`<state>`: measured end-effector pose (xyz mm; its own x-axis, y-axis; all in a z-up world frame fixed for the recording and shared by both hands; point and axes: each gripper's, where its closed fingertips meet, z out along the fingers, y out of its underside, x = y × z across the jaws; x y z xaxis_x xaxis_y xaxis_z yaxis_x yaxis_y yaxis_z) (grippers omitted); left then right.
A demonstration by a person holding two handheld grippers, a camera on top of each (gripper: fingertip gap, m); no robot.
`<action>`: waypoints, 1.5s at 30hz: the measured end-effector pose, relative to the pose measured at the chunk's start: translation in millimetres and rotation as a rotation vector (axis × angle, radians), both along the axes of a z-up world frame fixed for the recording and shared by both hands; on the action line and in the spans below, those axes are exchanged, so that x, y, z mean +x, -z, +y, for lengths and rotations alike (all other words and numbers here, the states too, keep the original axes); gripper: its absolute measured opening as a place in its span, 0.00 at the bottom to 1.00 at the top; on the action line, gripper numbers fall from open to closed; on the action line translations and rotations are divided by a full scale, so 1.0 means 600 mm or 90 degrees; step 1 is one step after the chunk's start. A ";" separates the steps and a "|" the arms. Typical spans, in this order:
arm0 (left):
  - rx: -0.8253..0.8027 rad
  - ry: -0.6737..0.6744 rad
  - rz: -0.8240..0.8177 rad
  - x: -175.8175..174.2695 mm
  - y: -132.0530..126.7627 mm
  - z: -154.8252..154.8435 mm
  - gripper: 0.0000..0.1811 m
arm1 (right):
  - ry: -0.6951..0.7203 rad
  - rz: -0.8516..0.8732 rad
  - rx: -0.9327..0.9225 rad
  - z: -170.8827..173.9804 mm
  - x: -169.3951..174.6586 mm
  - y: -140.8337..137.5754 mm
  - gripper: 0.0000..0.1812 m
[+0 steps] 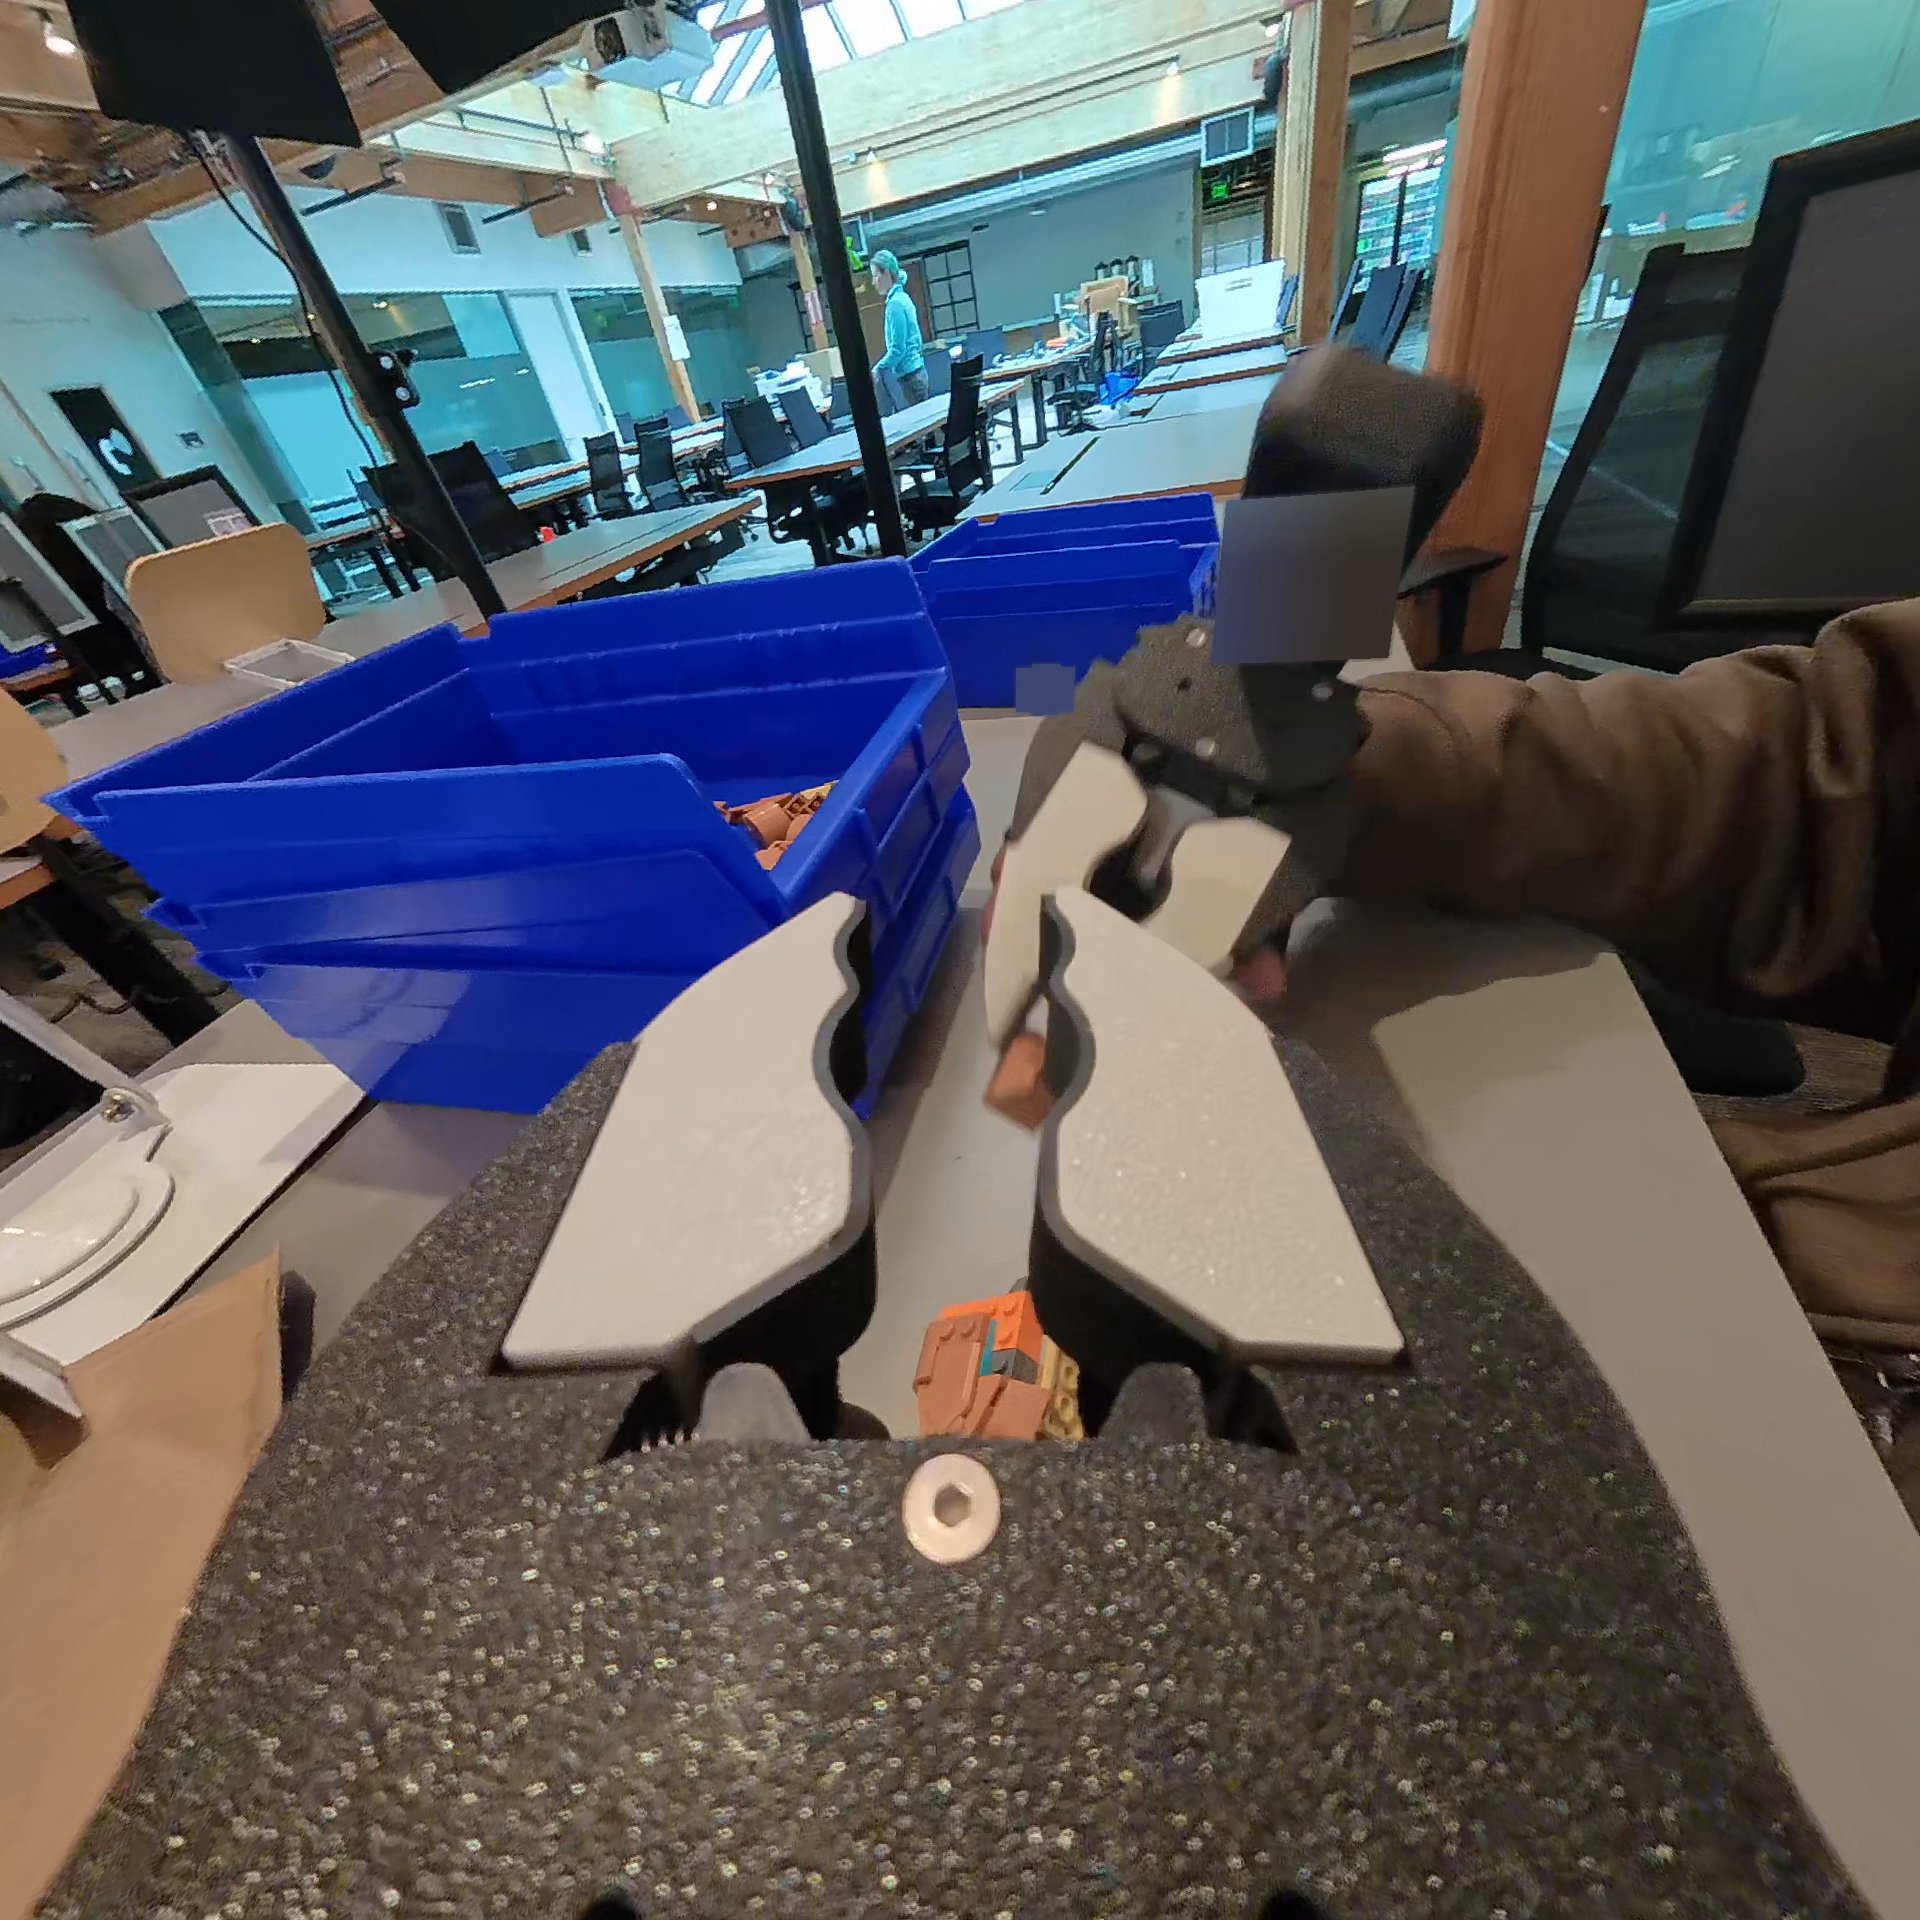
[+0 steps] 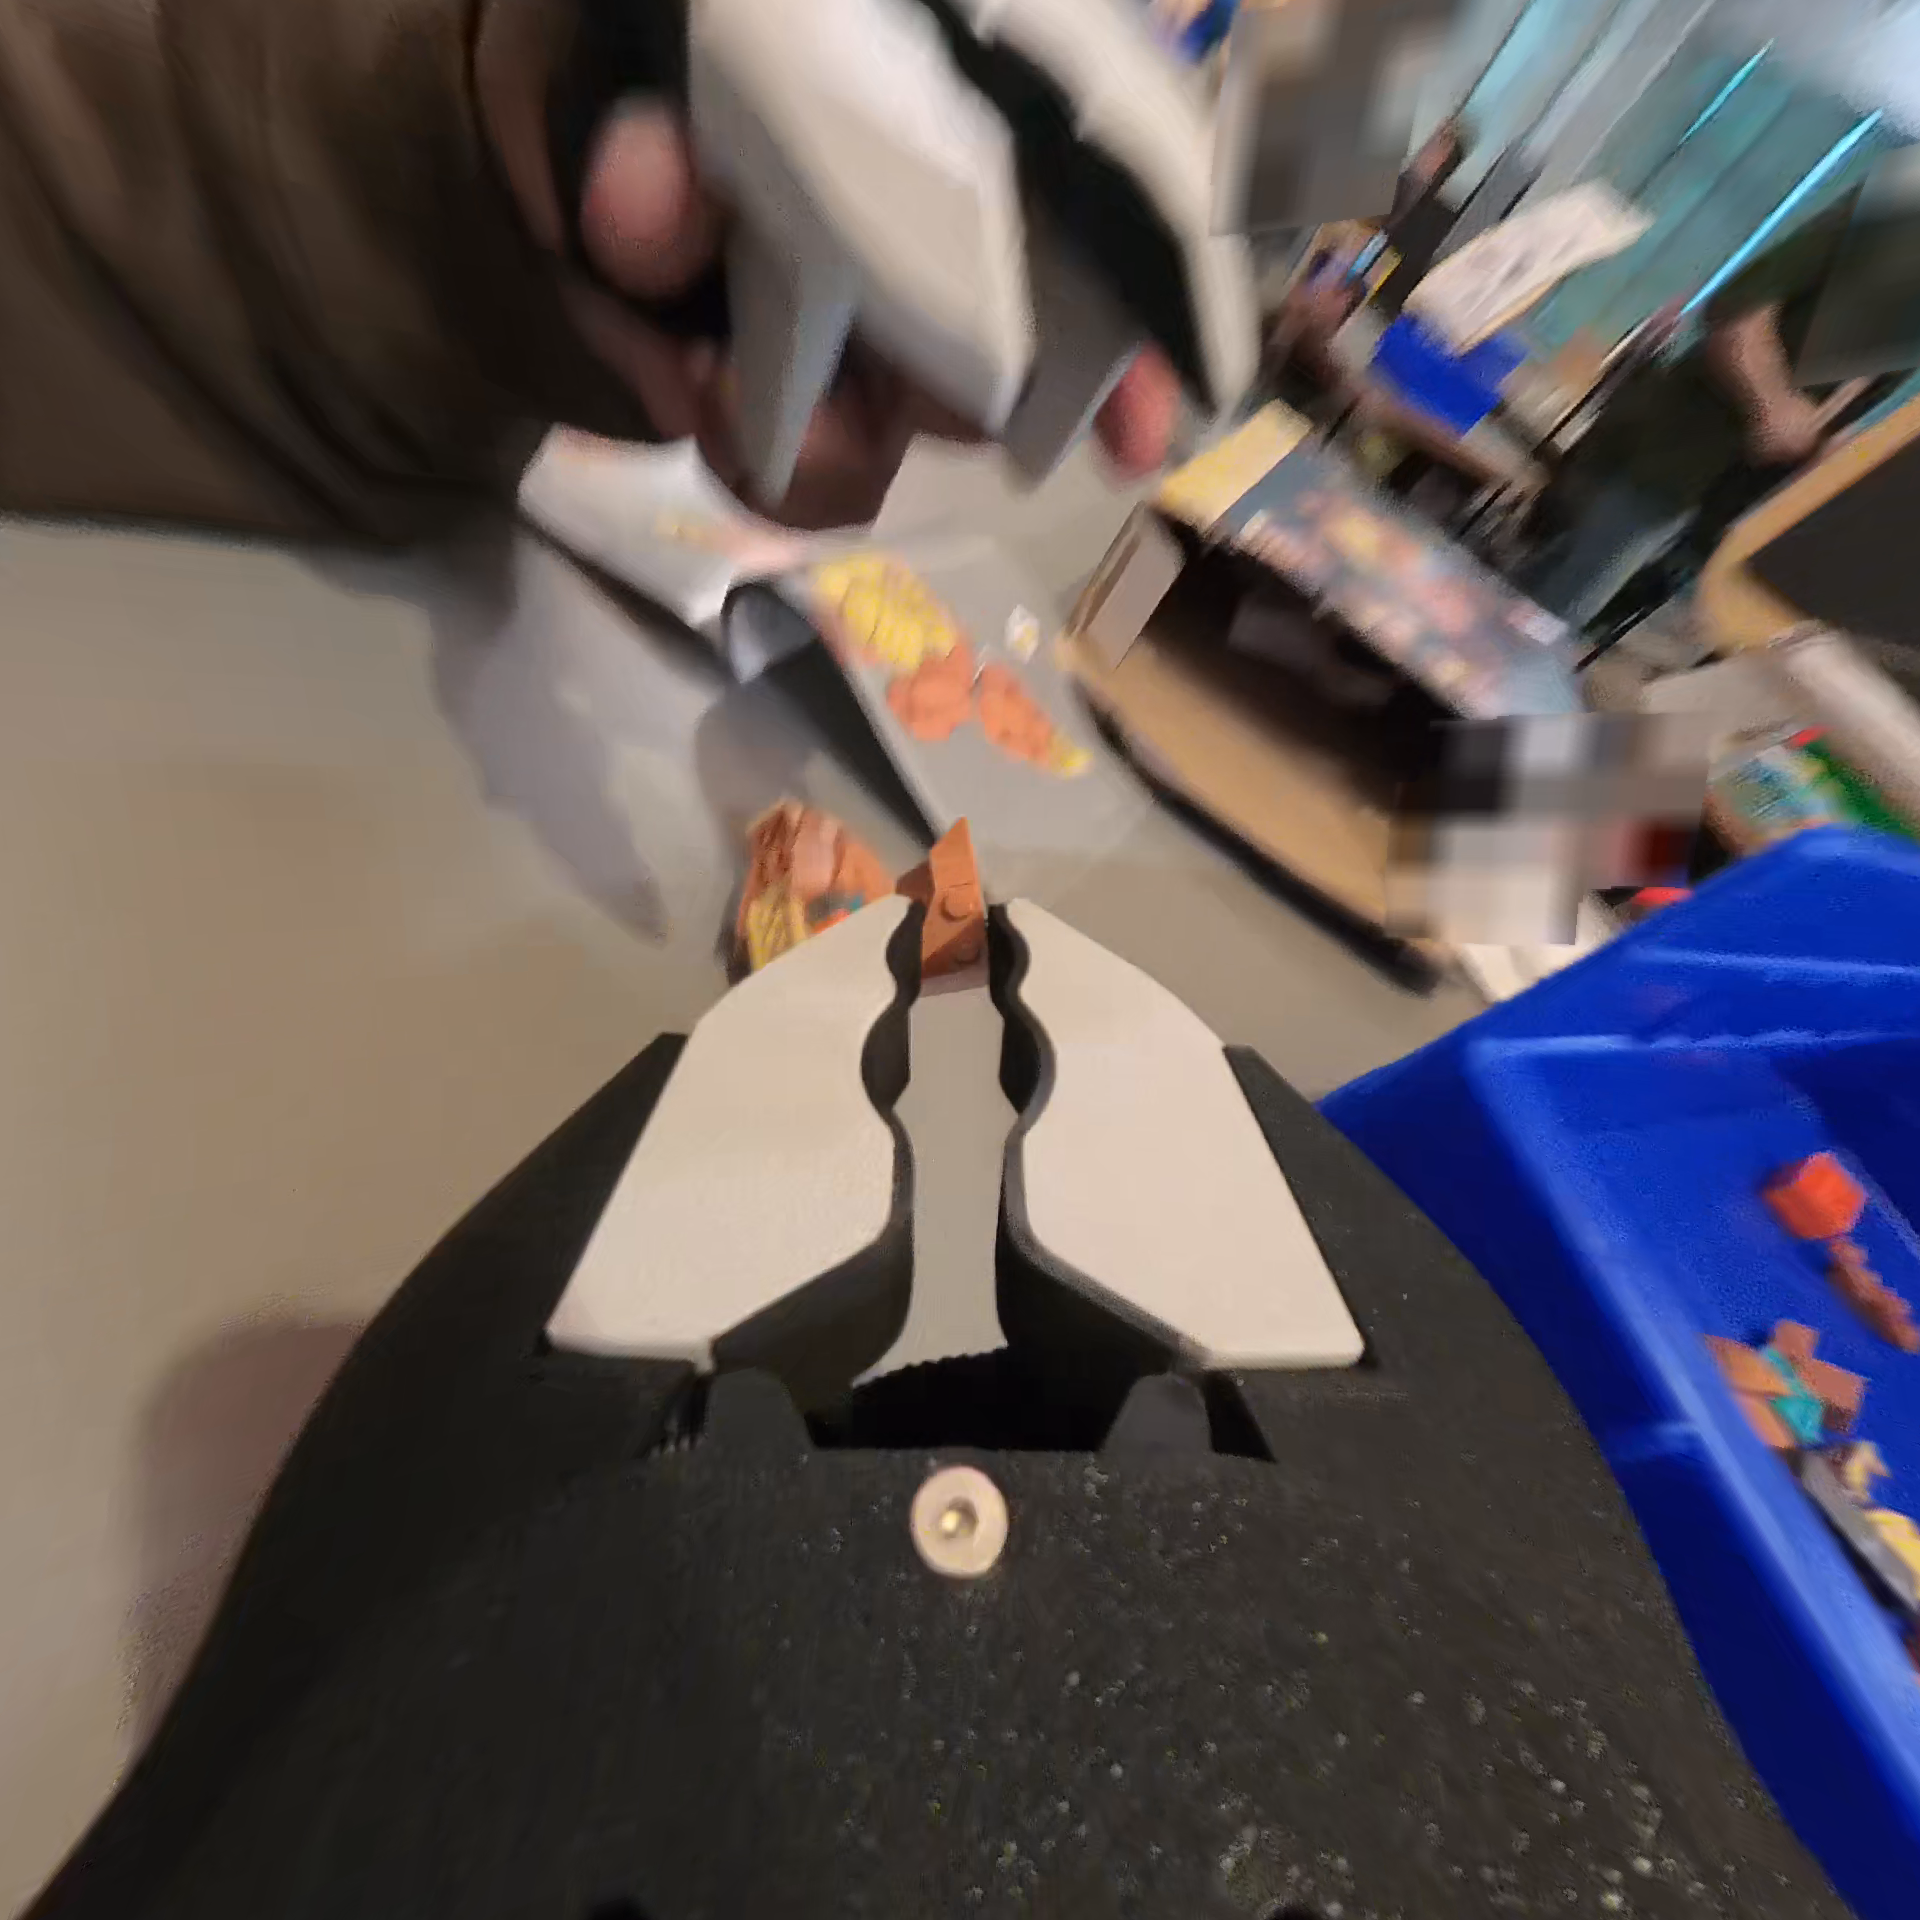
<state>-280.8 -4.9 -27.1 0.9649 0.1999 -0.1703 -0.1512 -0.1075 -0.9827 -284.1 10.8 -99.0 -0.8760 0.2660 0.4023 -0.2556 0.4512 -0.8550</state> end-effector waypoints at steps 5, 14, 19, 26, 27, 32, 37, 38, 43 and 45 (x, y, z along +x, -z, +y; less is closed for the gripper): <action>0.025 -0.001 -0.028 0.000 0.002 0.011 0.18 | -0.042 0.003 -0.310 0.014 0.022 -0.127 0.07; 0.113 0.085 -0.029 0.049 -0.021 0.036 0.19 | -0.116 -0.093 -0.474 -0.001 0.043 -0.156 0.07; 0.111 0.081 -0.012 0.051 -0.022 0.035 0.12 | -0.114 -0.063 -0.467 -0.008 0.047 -0.153 0.07; 0.101 0.093 -0.045 0.048 -0.016 0.034 0.09 | -0.086 0.038 -0.422 -0.006 0.048 -0.149 0.06; 0.097 0.091 -0.035 0.049 -0.015 0.034 0.09 | -0.083 0.054 -0.413 -0.006 0.048 -0.149 0.06; 0.089 0.107 0.001 0.062 -0.018 0.035 0.09 | -0.100 0.105 -0.384 -0.005 0.062 -0.151 0.06; 0.116 0.228 -0.080 0.097 -0.021 0.031 0.09 | -0.209 -0.003 -0.423 -0.012 0.094 -0.154 0.09; 0.121 0.244 -0.089 0.101 -0.021 0.031 0.09 | -0.227 -0.024 -0.432 -0.013 0.099 -0.154 0.09; 0.137 0.275 -0.118 0.109 -0.023 0.031 0.09 | -0.273 -0.098 -0.462 -0.014 0.108 -0.156 0.08; 0.143 0.282 -0.124 0.110 -0.024 0.030 0.09 | -0.285 -0.121 -0.472 -0.012 0.110 -0.157 0.07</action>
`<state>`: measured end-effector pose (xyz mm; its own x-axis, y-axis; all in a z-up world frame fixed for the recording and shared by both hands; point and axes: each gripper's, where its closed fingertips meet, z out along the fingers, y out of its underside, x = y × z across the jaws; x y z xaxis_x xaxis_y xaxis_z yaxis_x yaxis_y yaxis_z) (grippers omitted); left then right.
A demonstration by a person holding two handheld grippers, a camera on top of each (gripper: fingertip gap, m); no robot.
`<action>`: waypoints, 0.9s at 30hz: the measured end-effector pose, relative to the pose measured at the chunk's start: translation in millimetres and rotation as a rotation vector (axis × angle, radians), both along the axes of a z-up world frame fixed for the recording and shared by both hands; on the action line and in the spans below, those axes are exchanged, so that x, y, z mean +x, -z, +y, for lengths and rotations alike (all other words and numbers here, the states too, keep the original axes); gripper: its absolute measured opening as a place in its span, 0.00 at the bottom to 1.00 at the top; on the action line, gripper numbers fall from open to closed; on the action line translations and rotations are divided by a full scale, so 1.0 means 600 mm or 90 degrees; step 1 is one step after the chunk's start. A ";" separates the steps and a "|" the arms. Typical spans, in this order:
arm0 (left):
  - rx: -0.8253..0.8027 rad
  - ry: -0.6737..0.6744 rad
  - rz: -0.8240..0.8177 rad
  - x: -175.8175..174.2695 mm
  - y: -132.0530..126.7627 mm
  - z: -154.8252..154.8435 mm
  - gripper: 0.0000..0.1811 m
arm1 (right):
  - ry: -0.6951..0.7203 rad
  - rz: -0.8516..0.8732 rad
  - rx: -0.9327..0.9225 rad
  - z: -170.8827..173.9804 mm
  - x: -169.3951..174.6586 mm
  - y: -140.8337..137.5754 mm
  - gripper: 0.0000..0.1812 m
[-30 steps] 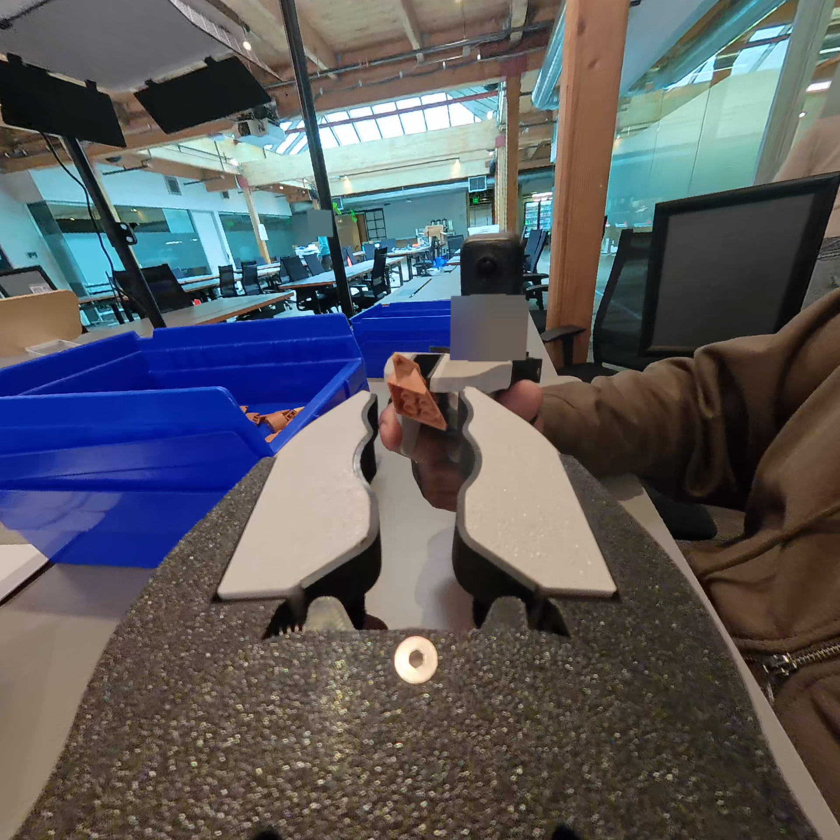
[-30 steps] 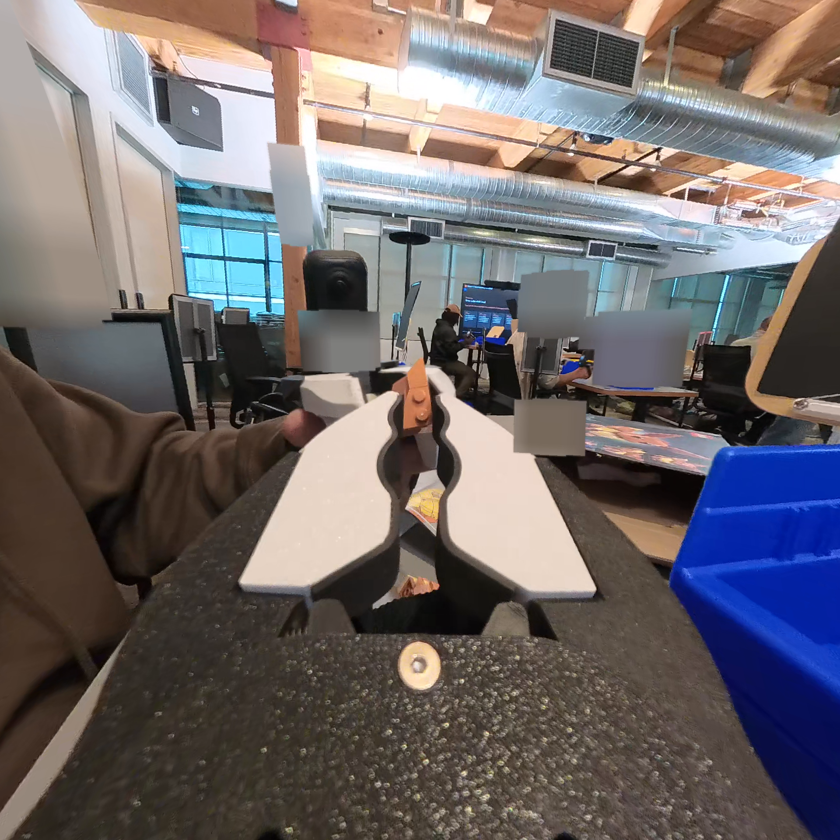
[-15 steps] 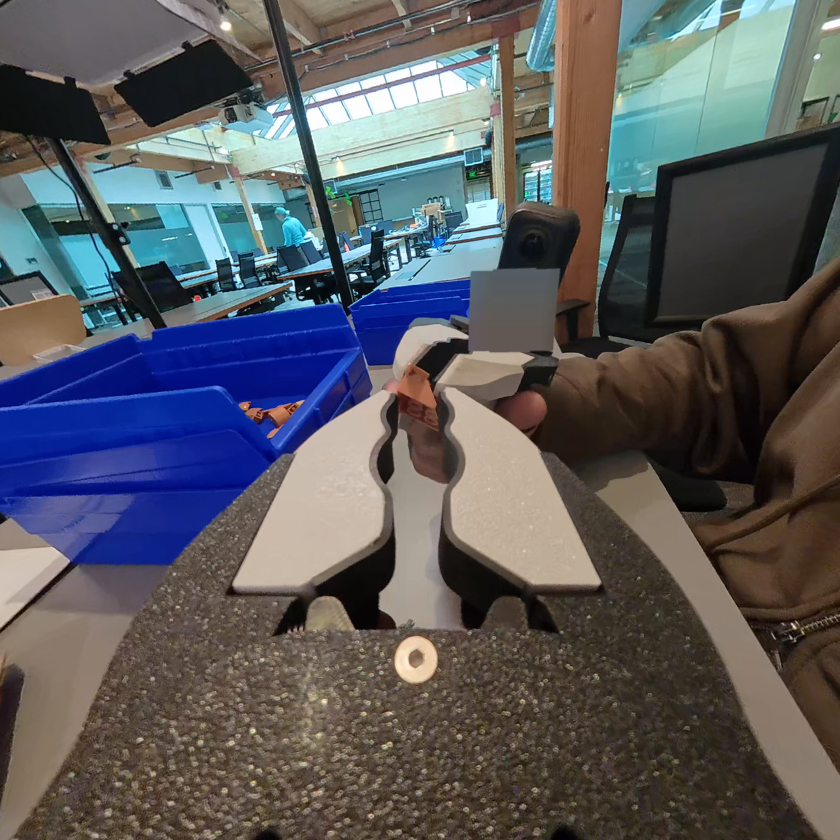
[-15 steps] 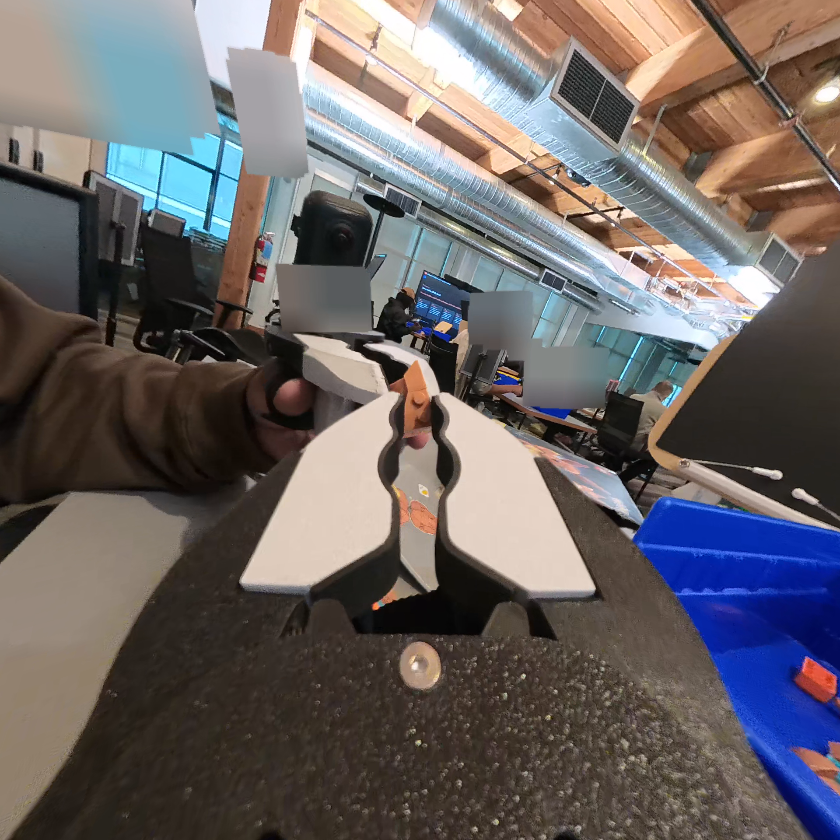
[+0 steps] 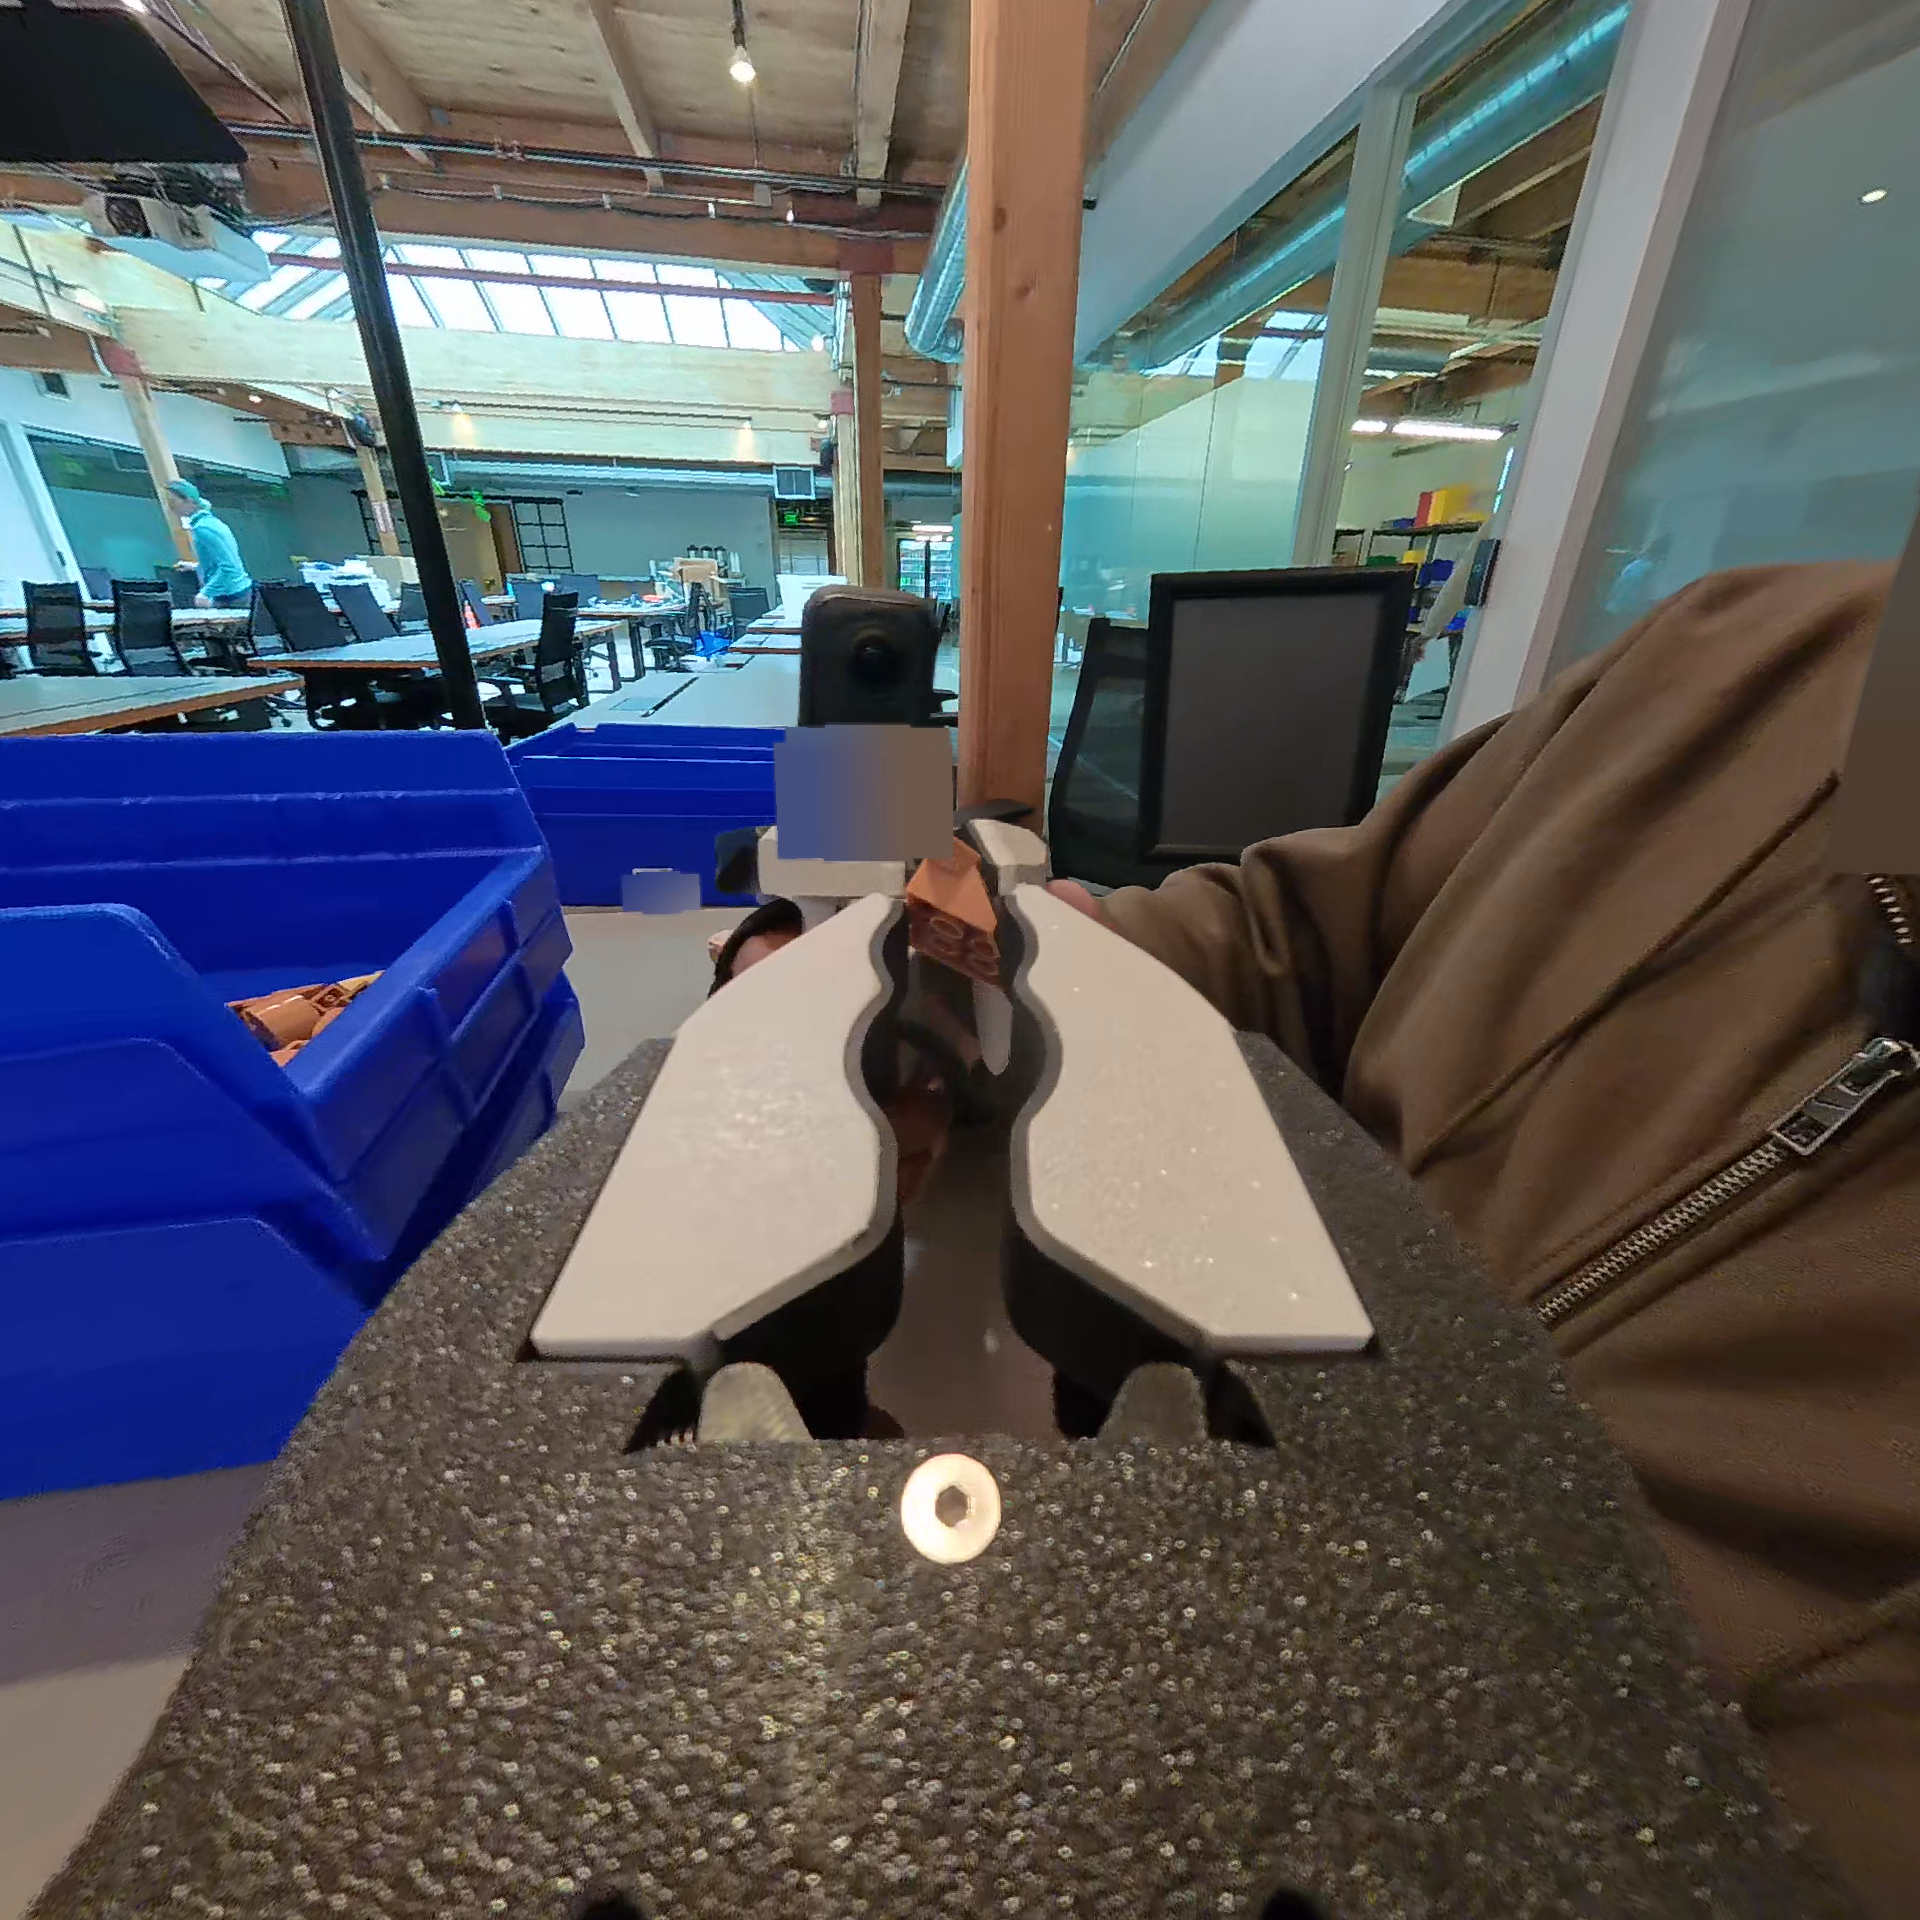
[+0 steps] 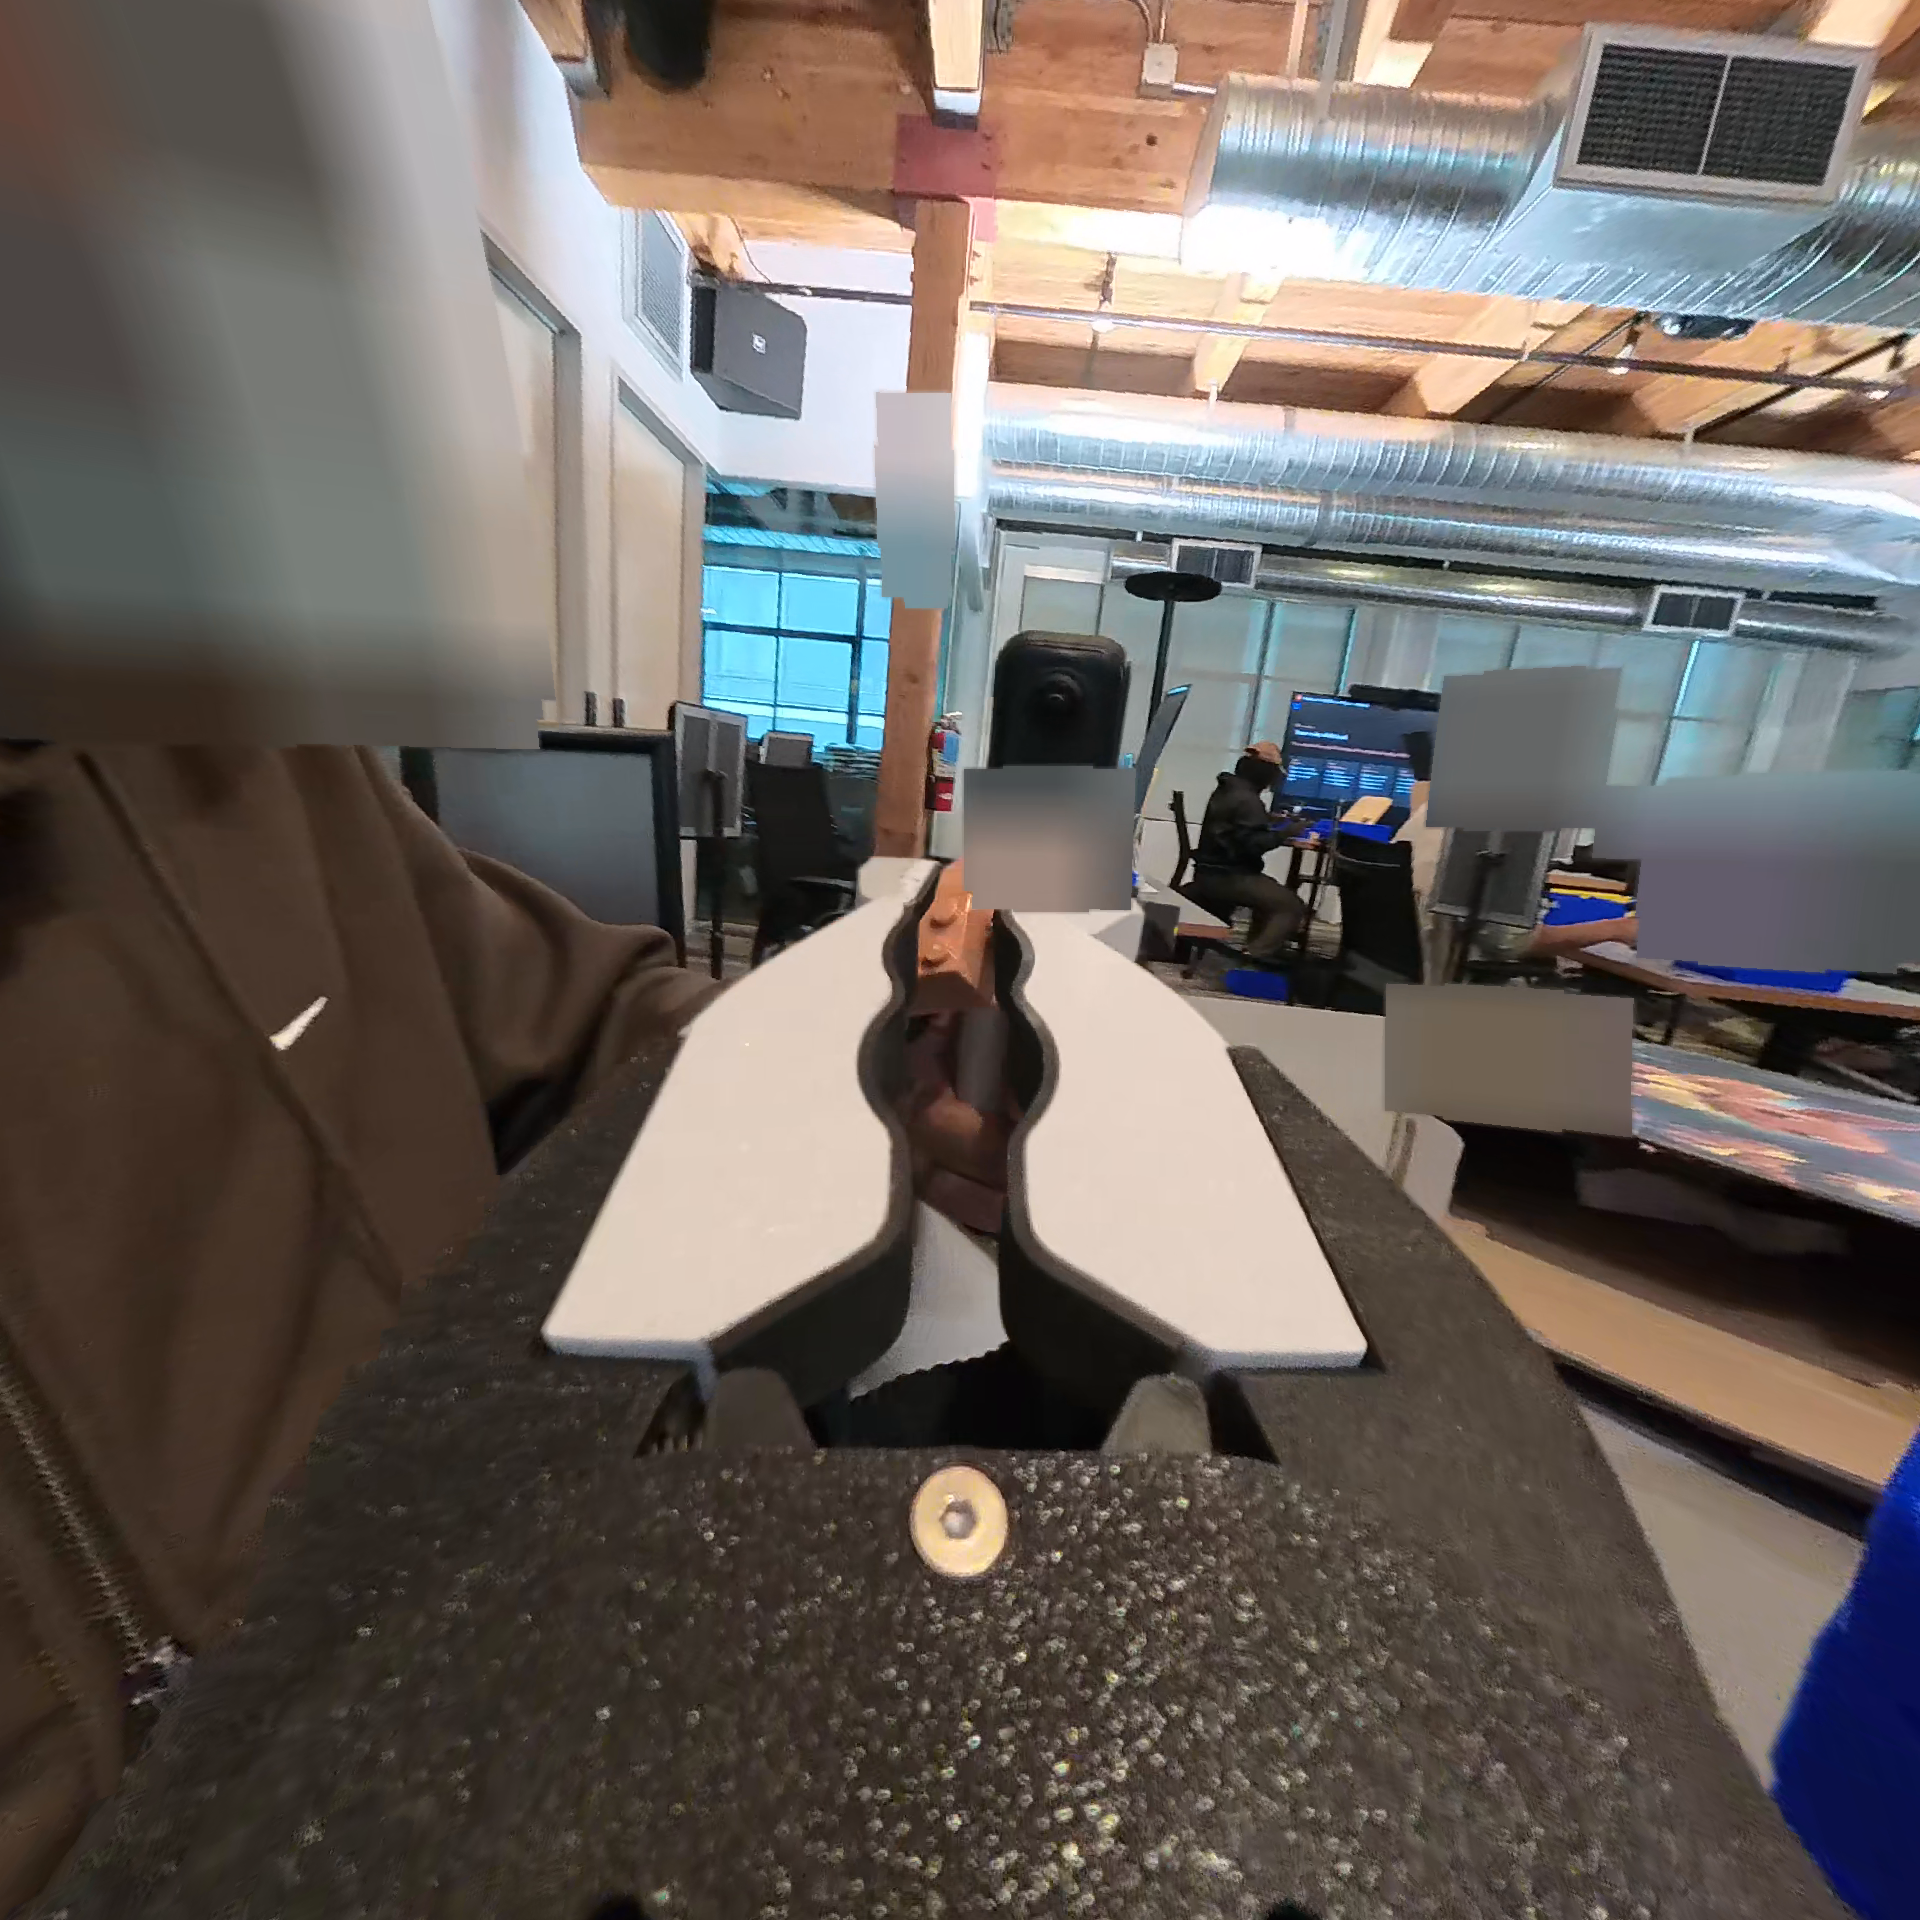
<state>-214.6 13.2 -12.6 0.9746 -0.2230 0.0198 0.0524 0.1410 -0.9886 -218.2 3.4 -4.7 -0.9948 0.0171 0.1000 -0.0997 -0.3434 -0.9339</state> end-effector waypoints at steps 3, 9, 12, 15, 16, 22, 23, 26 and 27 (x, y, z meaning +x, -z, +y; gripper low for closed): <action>0.010 -0.005 0.001 -0.001 -0.005 -0.002 0.09 | -0.015 -0.029 -0.010 0.005 -0.003 -0.004 0.07; -0.001 -0.048 0.067 -0.005 -0.002 -0.001 0.09 | -0.073 -0.123 0.024 0.004 -0.008 0.001 0.08; -0.005 -0.067 0.093 -0.008 -0.002 -0.003 0.09 | -0.098 -0.165 0.042 0.002 -0.011 0.006 0.08; -0.004 -0.070 0.103 -0.007 -0.001 -0.002 0.09 | -0.111 -0.182 0.052 0.002 -0.010 0.007 0.08; -0.005 -0.069 0.105 -0.006 0.000 -0.001 0.09 | -0.116 -0.187 0.055 0.003 -0.009 0.007 0.08; 0.000 -0.068 0.123 -0.002 -0.003 -0.002 0.09 | -0.137 -0.202 0.063 0.009 -0.009 0.013 0.10; 0.000 -0.066 0.127 0.000 -0.003 -0.002 0.09 | -0.147 -0.208 0.070 0.009 -0.008 0.016 0.11; -0.021 -0.061 0.145 0.003 0.008 0.003 0.09 | -0.175 -0.214 0.084 0.004 0.001 0.024 0.10; -0.023 -0.056 0.148 0.006 0.010 0.004 0.09 | -0.179 -0.209 0.087 0.002 0.005 0.026 0.10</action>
<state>-211.2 15.3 -18.4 0.9696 -0.1408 -0.2002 -0.1875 0.0989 -0.9773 -215.3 4.7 -20.2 -0.9384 -0.2497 -0.2388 0.2886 -0.1862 -0.9392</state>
